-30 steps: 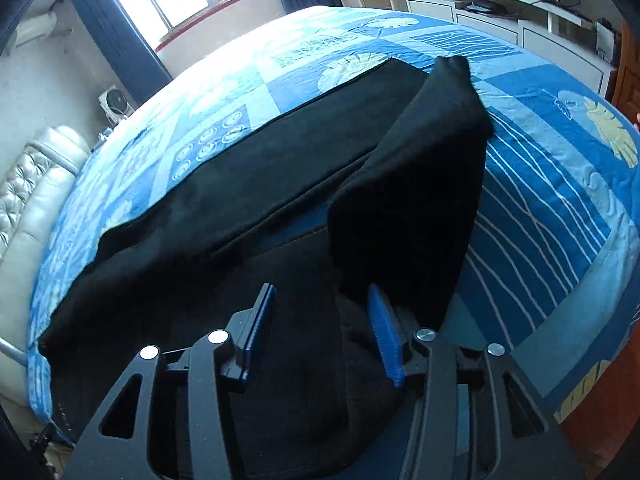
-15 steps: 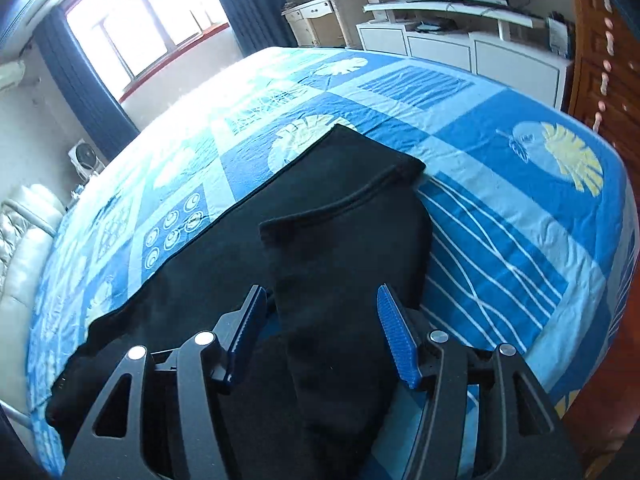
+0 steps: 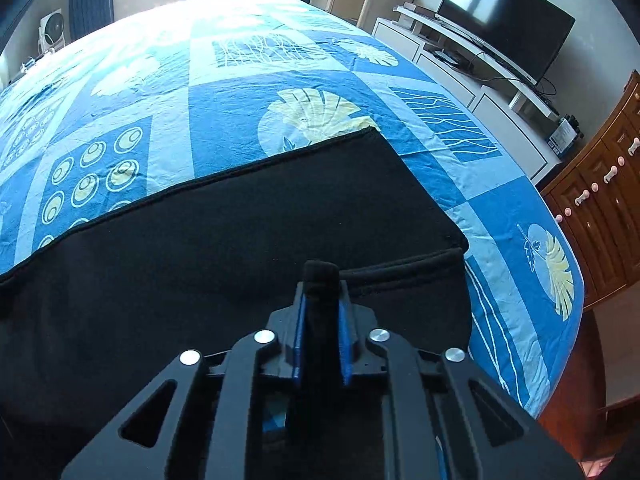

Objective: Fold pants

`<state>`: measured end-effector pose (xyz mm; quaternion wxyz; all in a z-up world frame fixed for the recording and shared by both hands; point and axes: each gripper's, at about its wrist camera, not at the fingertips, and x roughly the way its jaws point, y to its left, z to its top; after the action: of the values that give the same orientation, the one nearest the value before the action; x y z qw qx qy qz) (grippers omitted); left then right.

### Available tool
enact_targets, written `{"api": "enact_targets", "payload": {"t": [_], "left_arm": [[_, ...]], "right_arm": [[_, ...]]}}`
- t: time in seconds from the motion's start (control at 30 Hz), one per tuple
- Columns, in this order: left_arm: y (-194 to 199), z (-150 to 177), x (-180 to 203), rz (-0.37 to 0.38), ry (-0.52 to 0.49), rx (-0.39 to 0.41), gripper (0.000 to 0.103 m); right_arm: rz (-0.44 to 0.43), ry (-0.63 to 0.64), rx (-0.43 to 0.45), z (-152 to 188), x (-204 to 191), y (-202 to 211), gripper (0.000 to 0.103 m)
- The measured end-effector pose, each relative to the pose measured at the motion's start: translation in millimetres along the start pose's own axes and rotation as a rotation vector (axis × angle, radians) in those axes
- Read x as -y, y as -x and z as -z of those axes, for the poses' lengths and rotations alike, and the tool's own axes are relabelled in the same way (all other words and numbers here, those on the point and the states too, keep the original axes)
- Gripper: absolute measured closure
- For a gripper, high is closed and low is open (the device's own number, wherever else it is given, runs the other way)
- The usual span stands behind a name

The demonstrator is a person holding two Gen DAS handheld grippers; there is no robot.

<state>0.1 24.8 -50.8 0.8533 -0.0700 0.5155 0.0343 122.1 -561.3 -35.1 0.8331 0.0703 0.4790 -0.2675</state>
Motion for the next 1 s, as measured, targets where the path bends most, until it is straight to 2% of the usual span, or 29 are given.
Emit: {"api": "enact_targets", "payload": {"t": [0.13,0.27,0.37,0.47,0.57,0.87,0.93,1.0], "left_arm": [[0,1,1,0.003,0.004,0.001,0.002],[3,2,6,0.005,-0.009,0.012,0.002],[4,4,8,0.010,-0.006,0.007,0.002],[4,5,12,0.014,-0.010,0.003,0.002],[6,6,15,0.011,-0.018,0.014,0.002],[17,1,12,0.036,-0.028,0.059,0.002],[19,-2,11,0.029,-0.056,0.071,0.002],[22,-6,8,0.037,-0.082,0.084,0.002]], "right_arm": [[-0.088,-0.106,0.093,14,55,36,0.093],[-0.114,-0.234,0.165,44,127,54,0.093],[-0.159,-0.383,0.149,75,179,46,0.093],[-0.216,-0.517,0.078,106,215,21,0.093],[-0.281,-0.627,0.022,129,230,-4,0.093],[-0.414,-0.830,0.027,145,251,-21,0.093],[-0.414,-0.875,0.038,150,259,-18,0.090],[-0.358,-0.899,0.063,154,267,-10,0.085]]}}
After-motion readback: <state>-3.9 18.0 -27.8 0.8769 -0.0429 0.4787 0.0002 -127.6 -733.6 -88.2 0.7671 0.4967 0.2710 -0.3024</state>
